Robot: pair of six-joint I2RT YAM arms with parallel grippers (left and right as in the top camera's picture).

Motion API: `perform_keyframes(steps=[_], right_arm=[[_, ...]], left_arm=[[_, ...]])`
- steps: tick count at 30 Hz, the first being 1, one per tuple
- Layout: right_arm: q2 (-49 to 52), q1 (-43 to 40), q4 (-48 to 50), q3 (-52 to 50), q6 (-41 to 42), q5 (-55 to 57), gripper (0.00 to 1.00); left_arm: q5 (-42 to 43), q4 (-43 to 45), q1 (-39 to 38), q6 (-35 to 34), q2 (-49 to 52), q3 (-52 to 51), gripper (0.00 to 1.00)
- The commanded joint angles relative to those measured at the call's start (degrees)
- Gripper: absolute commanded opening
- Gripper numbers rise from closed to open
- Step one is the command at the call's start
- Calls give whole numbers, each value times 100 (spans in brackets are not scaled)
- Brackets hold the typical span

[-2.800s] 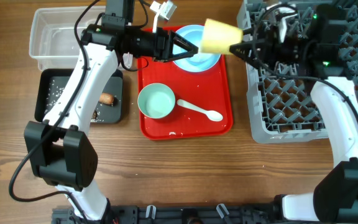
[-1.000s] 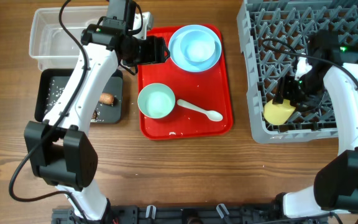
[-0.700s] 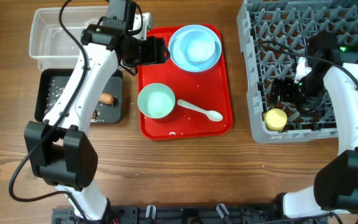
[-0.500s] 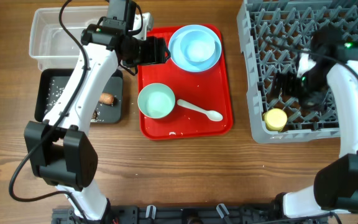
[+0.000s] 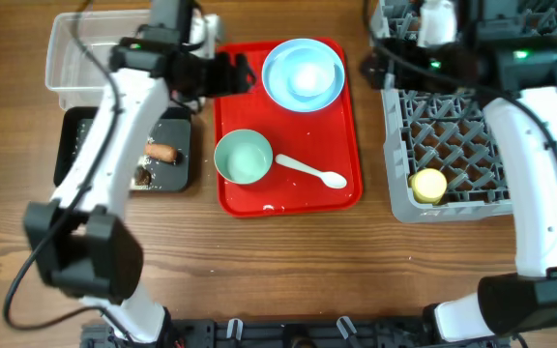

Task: Sort waste into correct bins and load items into the dishwasher rack
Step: 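Reach the right gripper to the mint bowl rim on the red tray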

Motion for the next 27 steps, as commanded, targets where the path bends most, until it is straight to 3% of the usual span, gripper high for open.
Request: perform_keyframes(steps=[1,3,12,14,19,25,27], right_arm=[[63,487,382,79,723,802,96],[295,791,612,48,774,883,95],[1832,1904,431,48,1019,409,89],[2164,2100,341,48,1099,407,86],[2767,2520,415,48,1119,367,75],[2949,2568,739,-407,1163,671,48],[2953,2570,885,-546,1209,669,34]], left_arm=[[-282,-317,721,44,-782,39,94],[-442,-649,1261,46,-883,39,100],[-426,-1381,2328,0,-866,39,100],[59,-1436,2334,-903,-866,39,100],[59,-1436,2326,-1025,-866,39,100],[59,-1436,2328,-1025,-866,39,100],[59,-1436,2328,-1025,-866,39,100]])
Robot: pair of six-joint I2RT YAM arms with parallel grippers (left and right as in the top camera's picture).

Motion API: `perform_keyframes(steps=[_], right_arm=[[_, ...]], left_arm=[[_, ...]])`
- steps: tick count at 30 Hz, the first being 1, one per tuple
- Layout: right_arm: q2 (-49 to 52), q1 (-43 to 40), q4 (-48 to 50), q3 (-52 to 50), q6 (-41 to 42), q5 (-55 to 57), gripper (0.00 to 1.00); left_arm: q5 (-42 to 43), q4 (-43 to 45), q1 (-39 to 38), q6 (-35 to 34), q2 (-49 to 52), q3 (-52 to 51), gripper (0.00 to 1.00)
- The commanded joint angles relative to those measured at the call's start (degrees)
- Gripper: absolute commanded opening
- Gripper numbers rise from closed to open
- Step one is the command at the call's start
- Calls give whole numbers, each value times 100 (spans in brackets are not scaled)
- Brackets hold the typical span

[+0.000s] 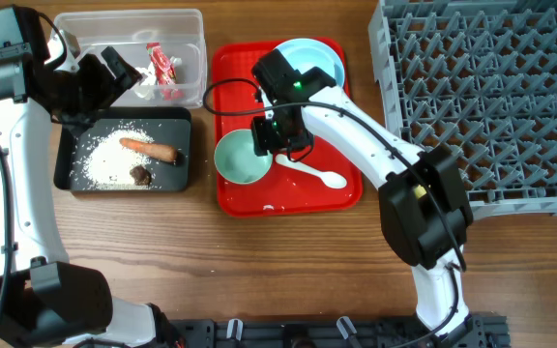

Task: Sort waste into correct bins and load items into the dishwasher rack
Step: 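Reach the right gripper to the mint bowl rim on the red tray, then lift the mint bowl with the right gripper and place it in the rack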

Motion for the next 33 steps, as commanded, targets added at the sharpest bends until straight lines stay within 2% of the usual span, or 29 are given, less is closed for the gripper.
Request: perform_keyframes(steps=[1,3,7,10,13,14,16,18,20,27,30,33], right_arm=[[114,-17,173,-260,94,157,24],[127,-17,201,-267,138,160,13],[232,-24,280,-267,136,157,12],[315,-26,240,-267,133,153,5],[326,-28,264,-267,142,153,4],[326,-28,275,-267,177,153,5],[326,-28,295,-267,179,151,31],[326,-28,293,-267,179,153,33],[326,-31,275,-267,155,153,4],[212,-48,229,-190,243,157,4],[-262,-155,-83,33,90,328,4],[-990,-389,-481,302,-105,1187,4]], left_arm=[[109,-15,11,-94,0,17,100],[109,-15,11,-94,0,17,100],[109,-15,11,-94,0,17,100],[109,-15,11,-94,0,17,100],[109,-17,11,-94,0,17,100],[109,-15,11,-94,0,17,100],[109,-15,11,-94,0,17,100],[109,-15,11,-94,0,17,100],[109,-15,11,-94,0,17,100],[109,-15,11,-94,0,17,100],[109,-15,11,-94,0,17,100],[109,-15,11,-94,0,17,100]])
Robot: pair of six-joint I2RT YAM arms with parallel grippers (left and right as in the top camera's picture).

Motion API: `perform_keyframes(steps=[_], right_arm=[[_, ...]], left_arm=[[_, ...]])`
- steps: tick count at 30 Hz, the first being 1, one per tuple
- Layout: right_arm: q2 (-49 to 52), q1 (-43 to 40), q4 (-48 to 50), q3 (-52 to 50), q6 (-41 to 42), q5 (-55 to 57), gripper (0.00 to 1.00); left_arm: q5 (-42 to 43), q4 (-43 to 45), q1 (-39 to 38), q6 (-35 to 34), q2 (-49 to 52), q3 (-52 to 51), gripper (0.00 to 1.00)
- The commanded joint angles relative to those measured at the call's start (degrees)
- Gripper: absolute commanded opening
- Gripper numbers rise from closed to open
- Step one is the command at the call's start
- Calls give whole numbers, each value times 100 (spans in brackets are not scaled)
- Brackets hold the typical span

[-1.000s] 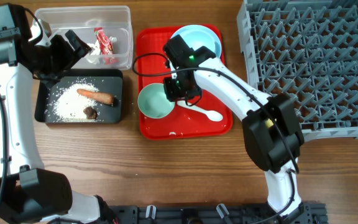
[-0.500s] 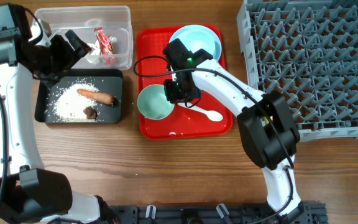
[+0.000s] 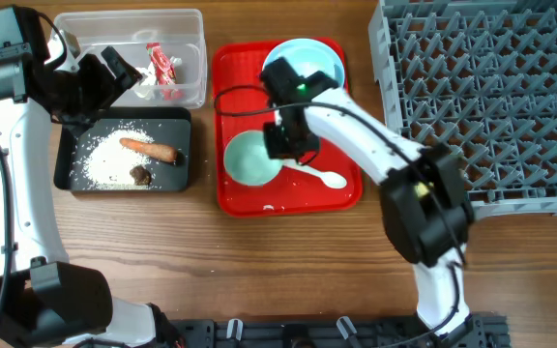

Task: Sort waste into correct bins and load items into the dishwasher rack
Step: 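Lift the mint bowl with the right gripper and place it in the rack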

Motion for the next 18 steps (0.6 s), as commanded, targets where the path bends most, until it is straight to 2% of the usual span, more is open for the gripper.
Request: perform_keyframes(steps=[1,3,5,8,12,14,18], right_arm=[[-1394,-435,-328,542,-245,1537,4],[-1847,-728,-341,544,-271,2474,4],[-2170,-1067,-269,544,-269,3891,4],[-2194,-1473,212,518,-557,5882,4],[-1843,-1926,2041,341,-2485,6570,4],[-1517,-2100,3154,341,-3829,6730,4],[-931,-2260,5018,341,-5914,7475,4]], left_arm=[[92,-15,11,-72,0,17,100],[92,-15,11,-72,0,17,100],[92,-15,11,-72,0,17,100],[92,-15,11,-72,0,17,100],[92,-15,11,-72,0,17,100],[92,-15,11,-72,0,17,100],[92,-15,11,-72,0,17,100]])
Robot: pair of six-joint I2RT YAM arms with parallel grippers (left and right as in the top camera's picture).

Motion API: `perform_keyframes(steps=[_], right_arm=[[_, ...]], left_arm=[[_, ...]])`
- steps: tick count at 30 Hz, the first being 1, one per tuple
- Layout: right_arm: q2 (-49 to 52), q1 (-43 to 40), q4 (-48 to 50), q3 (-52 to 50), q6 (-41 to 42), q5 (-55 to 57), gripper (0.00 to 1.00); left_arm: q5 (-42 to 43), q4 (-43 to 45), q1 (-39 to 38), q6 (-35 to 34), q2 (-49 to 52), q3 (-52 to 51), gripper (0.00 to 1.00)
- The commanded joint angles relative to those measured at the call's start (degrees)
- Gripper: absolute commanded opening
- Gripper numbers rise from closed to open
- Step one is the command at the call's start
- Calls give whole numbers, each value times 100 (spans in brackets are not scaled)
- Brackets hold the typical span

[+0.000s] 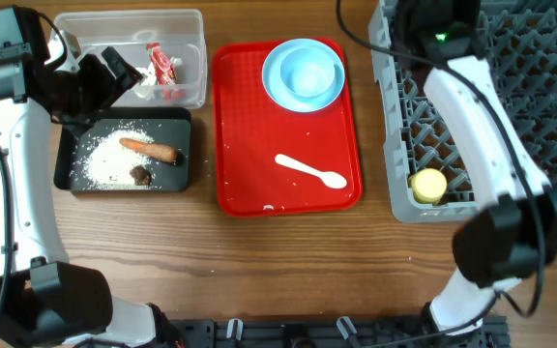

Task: Sort waste into correct bins and load items into the dishwasher rack
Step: 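Lift the mint bowl with the right gripper and place it in the rack, then grasp the light-blue rice bowl on the plate with the right gripper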

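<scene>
On the red tray (235, 188) lie a white spoon (309, 172) and a blue bowl (304, 72) stacked on a blue plate. No green cup shows anywhere. The grey dishwasher rack (401, 145) holds a yellow cup (428, 185) in its near-left corner. My right arm reaches over the rack's far end, and its gripper is hidden at the frame's top edge. My left gripper (104, 66) hangs open beside the clear bin (190, 58), which holds a red wrapper (162, 68).
A black tray (66, 155) below the clear bin carries scattered rice, a carrot piece (149, 149) and a brown scrap (141, 175). Bare wooden table runs along the front. The right arm's links cross over the rack's left half.
My right gripper was at the green cup on the red tray; now the arm is over the rack's far end and the cup is gone from the tray. The left arm has not moved.
First my left arm reached over the clear bin to the tray's edge and my right arm was over the rack. Then the left gripper was back by the bin, wrapper inside, with my right gripper at the green cup. That cup shifted rightward, and now it has left the tray.
</scene>
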Motion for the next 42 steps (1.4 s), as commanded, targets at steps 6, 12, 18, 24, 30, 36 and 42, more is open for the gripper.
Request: perform_keyframes(steps=[6,12,18,24,30,36,42], right_arm=[[1193,-208,2131,-15,-4116,957,4],[1657,-87,2004,-15,-3932,962,4],[1993,20,1716,-26,-3576,957,4],[2249,26,1421,-35,-3338,1062,4],[2247,4,2669,-35,-4264,1497,4],[2299,2,2546,-37,-4352,1174,4],[2310,184,2350,-37,-4315,1220,4]], left_arm=[[63,-7,11,-70,0,17,100],[63,-7,11,-70,0,17,100],[63,-7,11,-70,0,17,100],[63,-7,11,-70,0,17,100],[63,-7,11,-70,0,17,100],[63,-7,11,-70,0,17,100],[63,-7,11,-70,0,17,100]])
